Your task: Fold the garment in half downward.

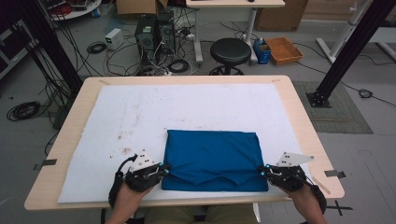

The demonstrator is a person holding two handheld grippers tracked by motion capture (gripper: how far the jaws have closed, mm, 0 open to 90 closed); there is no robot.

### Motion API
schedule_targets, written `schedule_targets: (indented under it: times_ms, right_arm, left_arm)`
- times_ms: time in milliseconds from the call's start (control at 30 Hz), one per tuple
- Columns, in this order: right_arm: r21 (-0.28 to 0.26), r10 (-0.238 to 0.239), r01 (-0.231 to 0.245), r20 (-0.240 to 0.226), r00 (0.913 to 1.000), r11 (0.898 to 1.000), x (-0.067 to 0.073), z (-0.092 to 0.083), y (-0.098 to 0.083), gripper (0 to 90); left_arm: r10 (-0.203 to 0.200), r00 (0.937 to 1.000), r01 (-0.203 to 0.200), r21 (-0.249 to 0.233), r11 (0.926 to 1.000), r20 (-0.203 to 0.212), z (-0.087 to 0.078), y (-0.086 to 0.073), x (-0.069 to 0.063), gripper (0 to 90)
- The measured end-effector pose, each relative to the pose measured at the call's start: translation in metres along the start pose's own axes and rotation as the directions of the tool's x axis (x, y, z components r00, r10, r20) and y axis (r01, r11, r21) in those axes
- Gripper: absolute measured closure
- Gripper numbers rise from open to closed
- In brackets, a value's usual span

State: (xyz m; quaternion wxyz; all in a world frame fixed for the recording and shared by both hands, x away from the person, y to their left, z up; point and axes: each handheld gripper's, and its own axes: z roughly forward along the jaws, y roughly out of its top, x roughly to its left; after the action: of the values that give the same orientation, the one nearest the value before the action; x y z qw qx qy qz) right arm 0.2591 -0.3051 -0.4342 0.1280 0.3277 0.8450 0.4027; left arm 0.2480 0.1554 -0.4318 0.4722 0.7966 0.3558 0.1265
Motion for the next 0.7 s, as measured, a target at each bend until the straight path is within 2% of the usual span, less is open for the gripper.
schedule_targets:
  times_ms: [133, 200, 267, 333, 400, 433, 467, 533, 567, 633, 667, 700]
  right_arm:
    - [-0.025, -0.013, 0.012, -0.038, 0.9992, 1.000, 0.002, -0.015, 0.004, 86.8]
    - [-0.016, -0.017, 0.016, -0.065, 0.9977, 1.000, 0.004, -0.022, 0.006, 86.8]
    - [0.026, -0.030, 0.033, -0.092, 0.9953, 0.999, 0.007, -0.024, 0.005, 86.8]
    - [0.095, -0.041, 0.049, -0.086, 0.9955, 0.994, 0.010, -0.020, 0.001, 86.1]
    - [0.125, -0.028, 0.038, -0.080, 0.9964, 0.991, 0.009, -0.015, -0.001, 78.4]
    - [0.124, -0.010, 0.019, -0.076, 0.9971, 0.992, 0.008, -0.013, -0.001, 72.6]
    - [0.107, 0.009, -0.001, -0.078, 0.9969, 0.994, 0.006, -0.013, -0.001, 70.4]
    - [0.054, 0.046, -0.041, -0.083, 0.9955, 0.998, 0.001, -0.017, 0.000, 60.9]
    - [0.024, 0.069, -0.068, -0.059, 0.9959, 0.997, -0.001, -0.019, 0.001, 56.6]
    - [-0.021, 0.121, -0.121, -0.005, 0.9926, 0.992, -0.008, -0.021, 0.004, 55.7]
    - [-0.033, 0.153, -0.151, 0.045, 0.9872, 0.988, -0.012, -0.020, 0.006, 49.5]
    - [-0.046, 0.187, -0.183, 0.103, 0.9769, 0.982, -0.018, -0.016, 0.009, 43.9]
  left_arm:
    - [0.001, 0.9996, -0.001, 0.017, 0.9999, 0.027, -0.007, -0.005, -0.004, 85.3]
    - [0.000, 0.9994, -0.002, 0.031, 0.9995, 0.035, -0.009, -0.008, -0.005, 85.3]
    - [0.008, 0.9991, -0.010, 0.055, 0.9984, 0.042, -0.010, -0.010, -0.005, 85.3]
    - [0.021, 0.9988, -0.024, 0.083, 0.9963, 0.043, -0.008, -0.012, -0.006, 85.3]
    - [0.037, 0.9982, -0.041, 0.095, 0.9946, 0.046, -0.004, -0.012, -0.007, 84.0]
    - [0.033, 0.9984, -0.037, 0.090, 0.9953, 0.045, -0.004, -0.011, -0.007, 78.0]
    - [0.025, 0.9984, -0.029, 0.080, 0.9963, 0.051, -0.004, -0.010, -0.006, 68.0]
    - [0.021, 0.9994, -0.022, 0.029, 0.9994, 0.027, -0.007, -0.006, -0.005, 59.6]
    - [0.016, 0.9998, -0.016, 0.008, 0.9998, 0.010, -0.008, -0.003, -0.003, 53.5]
    - [0.009, 0.9995, -0.010, -0.032, 0.9994, -0.030, -0.008, 0.005, 0.003, 50.4]
    - [0.008, 0.9983, -0.011, -0.048, 0.9988, -0.058, -0.006, 0.010, 0.007, 47.8]
    - [0.013, 0.9967, -0.018, -0.059, 0.9981, -0.080, -0.004, 0.015, 0.010, 47.0]
